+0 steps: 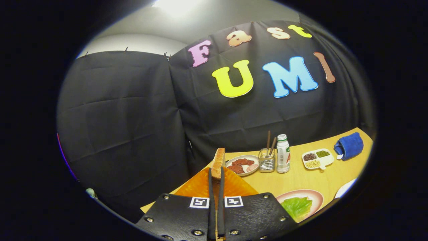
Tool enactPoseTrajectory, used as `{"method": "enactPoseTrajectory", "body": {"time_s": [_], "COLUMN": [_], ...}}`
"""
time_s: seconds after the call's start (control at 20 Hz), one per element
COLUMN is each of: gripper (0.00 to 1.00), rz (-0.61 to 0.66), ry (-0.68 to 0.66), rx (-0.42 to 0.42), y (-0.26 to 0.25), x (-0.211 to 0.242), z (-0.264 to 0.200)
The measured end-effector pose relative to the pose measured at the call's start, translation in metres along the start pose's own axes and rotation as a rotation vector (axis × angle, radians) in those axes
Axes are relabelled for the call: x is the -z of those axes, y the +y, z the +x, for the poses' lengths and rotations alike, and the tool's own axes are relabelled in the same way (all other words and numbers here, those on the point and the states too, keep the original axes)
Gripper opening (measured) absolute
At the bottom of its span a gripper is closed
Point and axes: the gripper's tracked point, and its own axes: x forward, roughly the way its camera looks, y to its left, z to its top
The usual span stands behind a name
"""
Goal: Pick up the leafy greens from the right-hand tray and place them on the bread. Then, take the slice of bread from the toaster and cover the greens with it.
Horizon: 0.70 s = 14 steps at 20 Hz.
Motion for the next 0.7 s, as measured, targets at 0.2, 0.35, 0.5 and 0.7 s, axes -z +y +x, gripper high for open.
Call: {"method": "enactPoseTrajectory", "body": {"time_s": [0.2,0.35,0.5,0.7], "gripper": [0.03,0.03,0.02,0.03], "rz": [-0.003,0.011,0.042,0.081], "ry": [-0.003,0.010,0.036,0.064], "rx": [0.053,0.113,0.164,0.210], "y": [-0.037,-0.072,-0.102,-0.123], "x": [0.003,0.011,0.026,0.050], "z": [-0.023,-0.034,-0.039,-0.044]}}
